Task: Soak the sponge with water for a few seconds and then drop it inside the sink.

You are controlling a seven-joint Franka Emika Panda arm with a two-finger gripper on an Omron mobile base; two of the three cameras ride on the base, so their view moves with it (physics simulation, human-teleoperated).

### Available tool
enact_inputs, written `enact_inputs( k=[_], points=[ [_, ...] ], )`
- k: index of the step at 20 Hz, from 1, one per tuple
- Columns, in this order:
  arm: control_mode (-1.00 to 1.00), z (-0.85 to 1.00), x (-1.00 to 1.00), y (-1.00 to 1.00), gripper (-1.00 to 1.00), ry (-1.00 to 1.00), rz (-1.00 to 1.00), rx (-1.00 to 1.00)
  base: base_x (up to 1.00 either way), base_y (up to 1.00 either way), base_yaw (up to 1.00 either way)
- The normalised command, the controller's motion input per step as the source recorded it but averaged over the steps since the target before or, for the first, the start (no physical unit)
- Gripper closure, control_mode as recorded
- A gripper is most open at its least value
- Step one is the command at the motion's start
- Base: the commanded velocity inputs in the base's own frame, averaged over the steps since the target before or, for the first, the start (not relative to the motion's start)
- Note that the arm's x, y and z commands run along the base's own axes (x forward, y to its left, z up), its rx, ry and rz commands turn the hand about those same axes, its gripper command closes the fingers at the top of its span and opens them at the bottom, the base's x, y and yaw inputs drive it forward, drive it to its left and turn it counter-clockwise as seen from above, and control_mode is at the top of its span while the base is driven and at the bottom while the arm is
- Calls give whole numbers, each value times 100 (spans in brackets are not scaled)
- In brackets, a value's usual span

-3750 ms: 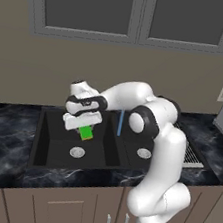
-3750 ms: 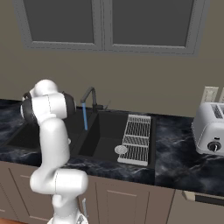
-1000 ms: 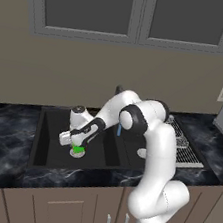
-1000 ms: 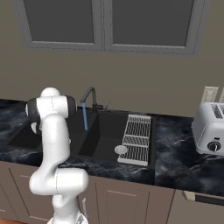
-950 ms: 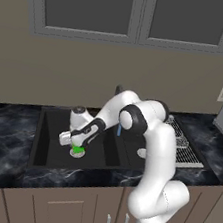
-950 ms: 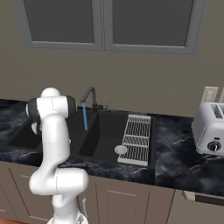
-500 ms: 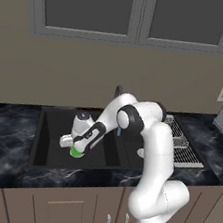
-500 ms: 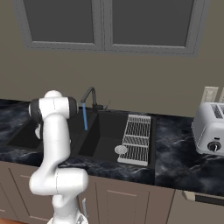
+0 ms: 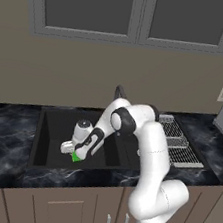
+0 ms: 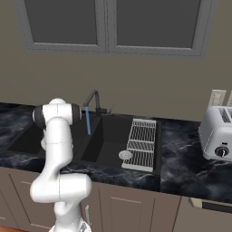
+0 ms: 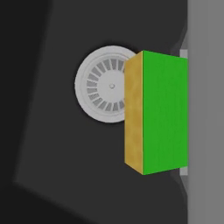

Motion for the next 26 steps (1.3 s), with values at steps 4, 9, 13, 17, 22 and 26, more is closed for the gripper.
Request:
enact_inputs(
  k=[4, 9, 13, 17, 22, 26],
  points=[
    [-100, -11, 1, 0, 100, -1, 0, 0, 0, 0, 0],
    [-100, 0, 0, 0, 100, 0, 0, 0, 0, 0, 0],
    [-100, 0, 0, 0, -100, 0, 0, 0, 0, 0, 0],
    [-100, 0, 0, 0, -100, 0, 0, 0, 0, 0, 0],
    [-100, 5, 0, 0, -100, 0, 0, 0, 0, 0, 0],
    [-100, 57, 0, 0, -100, 0, 2, 0, 0, 0, 0]
  ],
)
